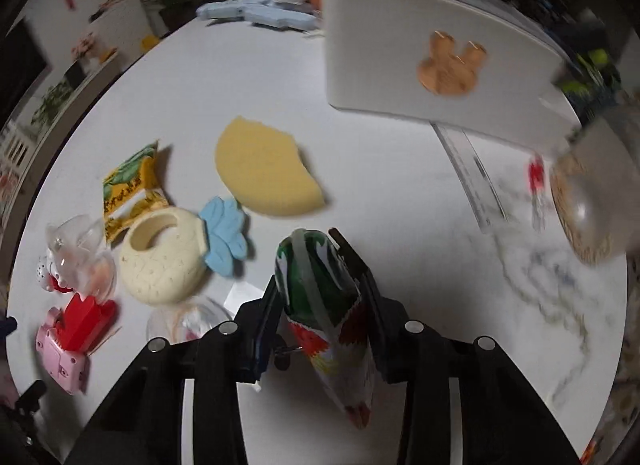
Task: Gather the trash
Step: 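Grasp the green parrot toy with the right gripper while the left grasps the pink toy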
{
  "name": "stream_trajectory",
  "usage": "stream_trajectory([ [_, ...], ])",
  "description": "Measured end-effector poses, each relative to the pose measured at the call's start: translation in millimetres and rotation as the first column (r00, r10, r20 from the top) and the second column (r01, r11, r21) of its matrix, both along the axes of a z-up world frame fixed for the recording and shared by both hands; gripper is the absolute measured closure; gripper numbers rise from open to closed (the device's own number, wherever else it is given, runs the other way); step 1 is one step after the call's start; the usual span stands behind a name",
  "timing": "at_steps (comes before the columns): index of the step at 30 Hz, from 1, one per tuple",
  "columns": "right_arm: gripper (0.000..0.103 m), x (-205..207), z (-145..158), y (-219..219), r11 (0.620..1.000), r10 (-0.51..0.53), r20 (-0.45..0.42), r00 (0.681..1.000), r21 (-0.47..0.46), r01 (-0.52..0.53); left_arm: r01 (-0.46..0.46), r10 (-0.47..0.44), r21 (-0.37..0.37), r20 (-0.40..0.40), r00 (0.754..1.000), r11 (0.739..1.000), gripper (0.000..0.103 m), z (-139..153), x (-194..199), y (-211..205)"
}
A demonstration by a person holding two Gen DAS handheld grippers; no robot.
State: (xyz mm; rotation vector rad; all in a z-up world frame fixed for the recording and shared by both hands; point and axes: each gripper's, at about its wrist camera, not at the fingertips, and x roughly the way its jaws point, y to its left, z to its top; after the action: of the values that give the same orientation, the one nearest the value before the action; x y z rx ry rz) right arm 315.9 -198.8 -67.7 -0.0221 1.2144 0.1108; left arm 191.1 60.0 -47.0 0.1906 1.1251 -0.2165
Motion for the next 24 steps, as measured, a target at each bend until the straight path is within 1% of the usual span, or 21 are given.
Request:
stream_trajectory([
  [2,0.064,-22,2,-8,0.999,-0.036,-0.009,0.999,0.028,0.036,-0.003,0.003,-0.003,-0.002,1.0,1.0,0.019,-1,1,-4],
  [6,0.064,-74,5,-29,0.985,-0.12,-0.024,0.992,0.121,0.122,-0.007,0.007,-0.008,-0.014,1.0,1.0,0.019,-2,-4,-14],
  [11,0.064,-145,21,-38,0.962,-0.166,-0.005,0.986,0.217,0.164,-0.006,0.006,-0.003,-0.008,1.0,1.0,0.019,-4,-11,-26],
  [12,0.064,-164,25,-38,0.958,-0.168,0.0,0.986,0.235,0.163,-0.009,0.009,-0.008,-0.007,1.0,1.0,0.019,-4,-11,-27],
  [13,0.064,-171,28,-36,0.956,-0.168,0.001,0.986,0.244,0.163,-0.016,0.016,-0.021,-0.008,1.0,1.0,0.019,-5,-10,-26],
  [15,0.064,-203,34,-30,0.949,-0.167,0.0,0.986,0.271,0.16,-0.039,0.037,-0.076,-0.018,0.999,0.996,0.019,-5,-8,-21],
  [16,0.064,-212,35,-28,0.947,-0.166,-0.001,0.986,0.279,0.16,-0.054,0.051,-0.121,-0.032,0.998,0.991,0.019,-6,-6,-16],
  [19,0.064,-240,39,-20,0.939,-0.169,0.003,0.986,0.303,0.16,-0.072,0.064,-0.195,-0.047,0.997,0.978,0.019,-8,1,-11],
  [21,0.064,-249,38,-15,0.934,-0.175,-0.004,0.985,0.315,0.167,-0.06,0.052,-0.192,-0.045,0.998,0.98,0.019,-11,9,-19],
  [23,0.064,-247,32,-10,0.925,-0.184,-0.021,0.983,0.334,0.181,-0.044,0.036,-0.156,-0.051,0.998,0.987,0.019,-20,19,-30],
  [24,0.064,-248,29,-8,0.923,-0.187,-0.03,0.982,0.337,0.186,-0.042,0.035,-0.146,-0.049,0.998,0.988,0.017,-24,23,-33],
])
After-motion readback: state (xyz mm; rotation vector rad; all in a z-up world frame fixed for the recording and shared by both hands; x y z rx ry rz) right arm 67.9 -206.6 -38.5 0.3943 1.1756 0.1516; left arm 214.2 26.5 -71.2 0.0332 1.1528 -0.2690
